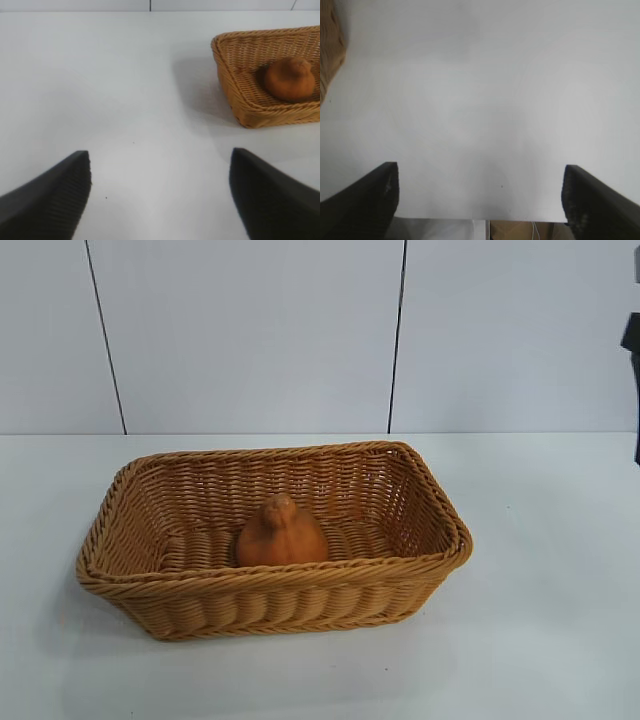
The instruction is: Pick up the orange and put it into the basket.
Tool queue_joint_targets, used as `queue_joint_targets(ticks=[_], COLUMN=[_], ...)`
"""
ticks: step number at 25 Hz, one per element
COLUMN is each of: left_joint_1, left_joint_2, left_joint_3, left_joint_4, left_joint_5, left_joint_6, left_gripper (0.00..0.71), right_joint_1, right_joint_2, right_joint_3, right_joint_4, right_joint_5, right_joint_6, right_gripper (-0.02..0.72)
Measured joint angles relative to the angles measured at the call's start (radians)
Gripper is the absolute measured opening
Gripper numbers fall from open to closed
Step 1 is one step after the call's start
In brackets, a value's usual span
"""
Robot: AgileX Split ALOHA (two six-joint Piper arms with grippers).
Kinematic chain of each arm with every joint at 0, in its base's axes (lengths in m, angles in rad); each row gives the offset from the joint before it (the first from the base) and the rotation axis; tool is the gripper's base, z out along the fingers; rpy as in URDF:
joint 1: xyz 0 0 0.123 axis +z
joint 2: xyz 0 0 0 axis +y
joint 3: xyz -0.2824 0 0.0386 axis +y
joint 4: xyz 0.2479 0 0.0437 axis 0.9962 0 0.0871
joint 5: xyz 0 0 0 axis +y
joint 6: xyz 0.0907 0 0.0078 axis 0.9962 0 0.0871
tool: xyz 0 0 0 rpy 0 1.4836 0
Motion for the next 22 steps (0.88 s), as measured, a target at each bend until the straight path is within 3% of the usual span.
queue_joint_targets(ticks=[4,15,22], left_joint_1=[0.0,0.0,0.0], left_joint_2=[0.0,0.0,0.0], left_joint_3=[0.0,0.0,0.0], left_joint_4=[0.0,-0.001,-0.001], left_joint_5=[0.0,0.0,0.0], left_joint_6=[0.0,0.0,0.0], left_gripper=[0.549,0.549,0.549], right_joint_1=[0.0,0.0,0.0], right_joint_2=[-0.191,-0.754,-1.005], right_joint_3=[0.127,0.494,0.545], right_joint_4=[0.0,-0.018,-0.019], right_joint_5=[-0.008,-0.213,-0.199], right_joint_6=[0.0,-0.026,-0.03], right_gripper=[0.61,0.61,0.61])
